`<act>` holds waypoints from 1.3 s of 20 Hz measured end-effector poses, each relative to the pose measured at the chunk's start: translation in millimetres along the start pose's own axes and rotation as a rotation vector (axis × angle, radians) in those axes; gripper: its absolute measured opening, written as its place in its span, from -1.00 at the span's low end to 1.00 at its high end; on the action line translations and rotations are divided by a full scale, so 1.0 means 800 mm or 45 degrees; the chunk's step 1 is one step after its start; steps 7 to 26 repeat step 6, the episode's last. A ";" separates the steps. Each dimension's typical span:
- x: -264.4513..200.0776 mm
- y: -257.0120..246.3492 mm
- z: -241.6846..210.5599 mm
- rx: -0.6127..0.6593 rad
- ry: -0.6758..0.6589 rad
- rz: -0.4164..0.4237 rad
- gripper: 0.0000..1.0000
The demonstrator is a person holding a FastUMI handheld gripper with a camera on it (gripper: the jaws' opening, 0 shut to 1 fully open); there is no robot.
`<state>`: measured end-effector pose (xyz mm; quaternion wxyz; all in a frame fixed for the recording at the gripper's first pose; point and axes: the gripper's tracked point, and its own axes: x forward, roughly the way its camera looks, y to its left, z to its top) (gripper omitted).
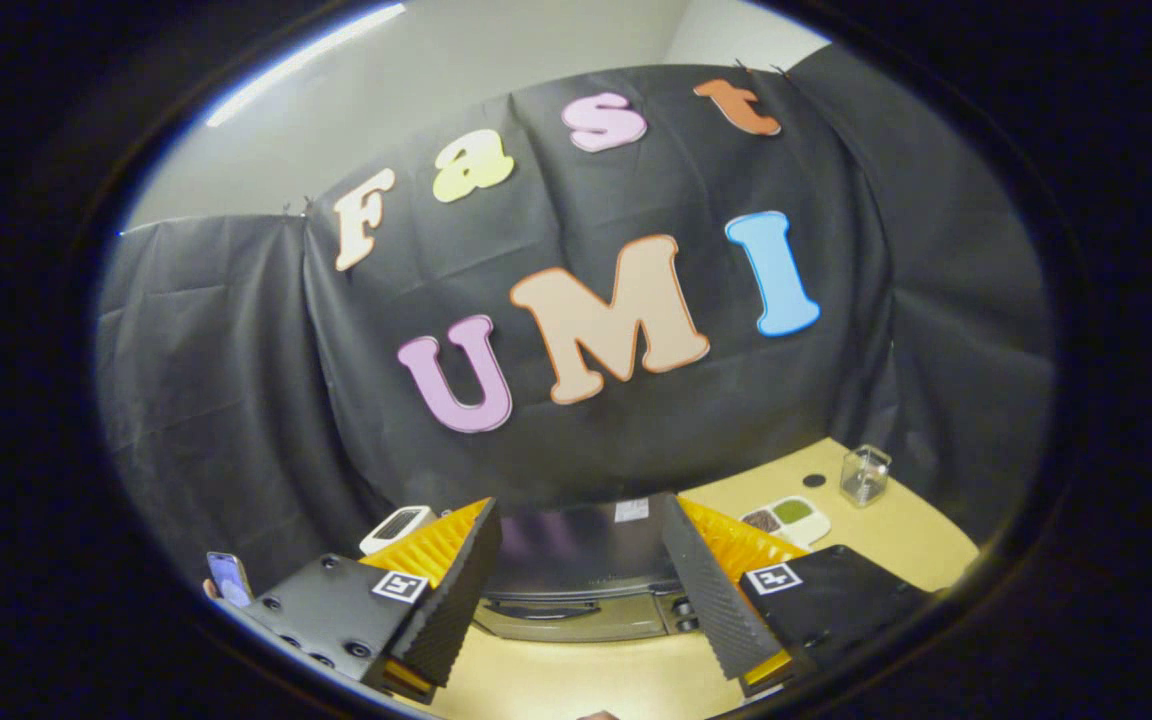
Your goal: Open the toaster oven, put the food inside, and close the toaster oven door.
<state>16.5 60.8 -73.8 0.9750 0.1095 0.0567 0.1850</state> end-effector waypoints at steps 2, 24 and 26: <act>-0.023 -0.007 0.022 -0.011 -0.041 0.028 0.98; -0.064 -0.059 0.025 -0.092 -0.058 -0.011 0.98; -0.064 -0.059 0.025 -0.092 -0.058 -0.011 0.98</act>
